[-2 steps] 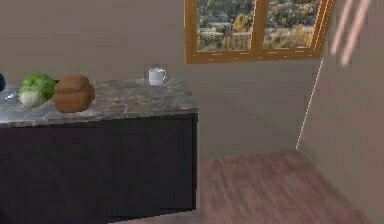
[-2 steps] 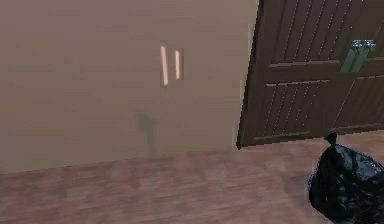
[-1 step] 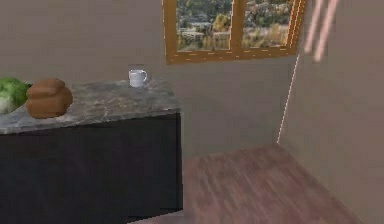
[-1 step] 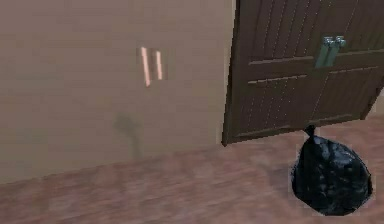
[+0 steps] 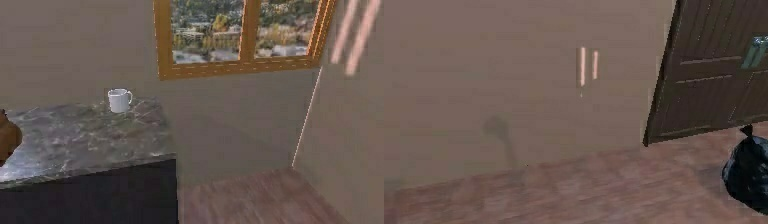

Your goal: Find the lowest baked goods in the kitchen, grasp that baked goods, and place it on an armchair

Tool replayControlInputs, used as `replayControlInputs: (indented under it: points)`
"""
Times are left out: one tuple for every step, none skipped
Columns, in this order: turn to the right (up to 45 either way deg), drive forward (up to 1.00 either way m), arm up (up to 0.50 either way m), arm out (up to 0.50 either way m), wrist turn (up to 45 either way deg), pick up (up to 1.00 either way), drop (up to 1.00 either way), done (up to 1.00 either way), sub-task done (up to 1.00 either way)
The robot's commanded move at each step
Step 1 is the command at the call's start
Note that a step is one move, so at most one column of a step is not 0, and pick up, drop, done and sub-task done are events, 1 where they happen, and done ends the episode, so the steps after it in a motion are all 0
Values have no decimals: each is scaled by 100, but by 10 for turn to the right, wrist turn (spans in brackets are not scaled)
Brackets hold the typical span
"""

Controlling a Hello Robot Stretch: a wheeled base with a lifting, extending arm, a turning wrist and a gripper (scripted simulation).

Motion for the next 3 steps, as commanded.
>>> replayControlInputs:
  points:
    - [-450,0,0,0,0,0,0,0,0]
    - [-450,0,0,0,0,0,0,0,0]
    - [-450,0,0,0,0,0,0,0,0]
